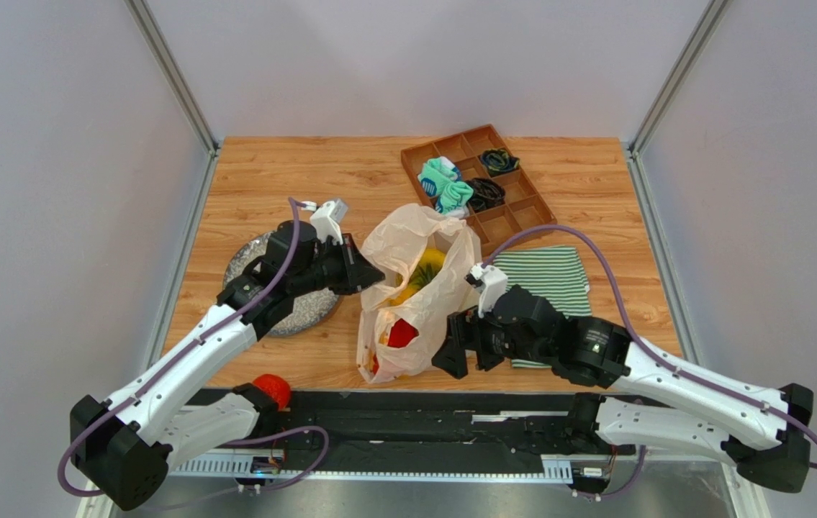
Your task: Place the fruits into the plastic bag
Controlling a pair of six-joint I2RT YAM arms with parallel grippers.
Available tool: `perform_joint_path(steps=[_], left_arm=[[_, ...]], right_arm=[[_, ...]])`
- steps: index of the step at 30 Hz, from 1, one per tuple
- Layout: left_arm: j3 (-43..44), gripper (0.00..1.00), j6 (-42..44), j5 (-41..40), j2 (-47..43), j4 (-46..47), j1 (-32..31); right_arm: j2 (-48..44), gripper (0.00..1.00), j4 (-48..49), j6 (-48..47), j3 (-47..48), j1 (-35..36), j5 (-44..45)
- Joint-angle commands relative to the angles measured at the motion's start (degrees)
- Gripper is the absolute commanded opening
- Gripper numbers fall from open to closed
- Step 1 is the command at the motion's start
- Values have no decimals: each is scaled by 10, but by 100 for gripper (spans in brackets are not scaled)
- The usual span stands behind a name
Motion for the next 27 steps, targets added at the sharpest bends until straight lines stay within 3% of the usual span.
perform_joint_path(steps=[1,7,13,16,18,19,20,23,27], left_arm=[[2,0,2,9,-8,3,7],[3,0,8,13,-9,-3,13],[2,0,9,15,-6,-3,16],[1,0,10,15,-5,-2,19],[2,0,9,19,-3,0,20],[3,0,9,22,-3,0,23],[4,0,8,23,-1,2,24],[25,0,1,35,4,9,37],[103,0,-7,57,25,10,63]], right_arm=[[34,82,66,13,31,7,89],[84,80,90,9,49,7,117],[134,69,84,3,75,8,130],[144,50,95,-6,81,8,119],[150,25,106,-11,87,7,110],[151,8,107,-13,91,8,108],[151,1,107,-17,103,7,108],[140,0,89,-52,139,2,114],[118,0,29,-131,276,-41,173]])
